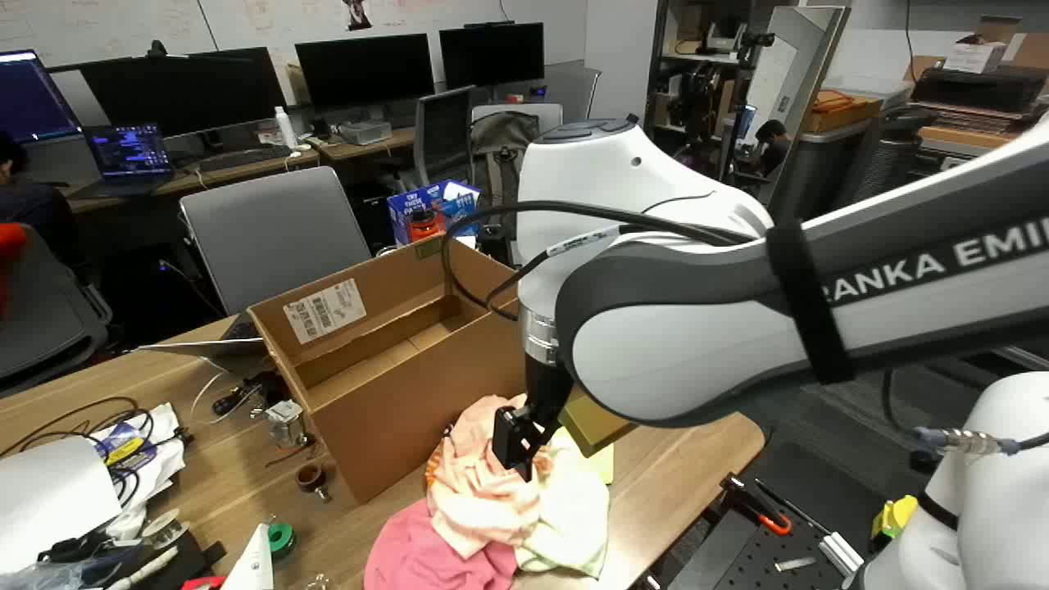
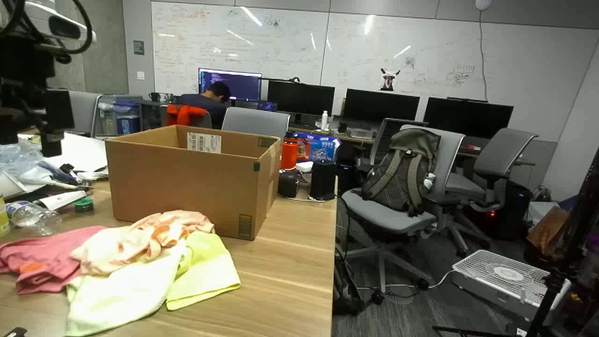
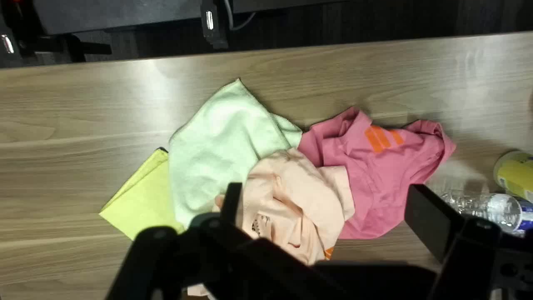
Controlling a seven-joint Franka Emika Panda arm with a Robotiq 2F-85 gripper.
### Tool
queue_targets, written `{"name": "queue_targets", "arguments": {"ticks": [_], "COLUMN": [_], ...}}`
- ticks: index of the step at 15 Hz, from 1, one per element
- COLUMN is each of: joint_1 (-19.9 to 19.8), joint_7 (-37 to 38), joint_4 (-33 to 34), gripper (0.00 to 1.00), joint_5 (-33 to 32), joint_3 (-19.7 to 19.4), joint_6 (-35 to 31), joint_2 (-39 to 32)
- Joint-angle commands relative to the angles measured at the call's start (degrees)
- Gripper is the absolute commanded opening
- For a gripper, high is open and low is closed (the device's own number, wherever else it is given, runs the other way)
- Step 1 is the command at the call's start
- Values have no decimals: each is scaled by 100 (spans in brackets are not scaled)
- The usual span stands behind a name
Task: Put the peach shirt, the green and yellow towels and the pink shirt in the box respectively
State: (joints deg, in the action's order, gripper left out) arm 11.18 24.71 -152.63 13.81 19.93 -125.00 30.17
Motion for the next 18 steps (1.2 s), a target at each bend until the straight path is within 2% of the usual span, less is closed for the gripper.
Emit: {"name": "queue_targets", "arguments": {"ticks": [1,12,18], "joint_1": [72,72,-146], "joint_7": [34,34,102], "joint_4": [12,23,138], "gripper": [100,100,100], "joint_5": [-48,-48,-648], "joint_3": [-74,-73,64], "joint_6": [2,3,-519], "joint_2": [-8,3,-444]}}
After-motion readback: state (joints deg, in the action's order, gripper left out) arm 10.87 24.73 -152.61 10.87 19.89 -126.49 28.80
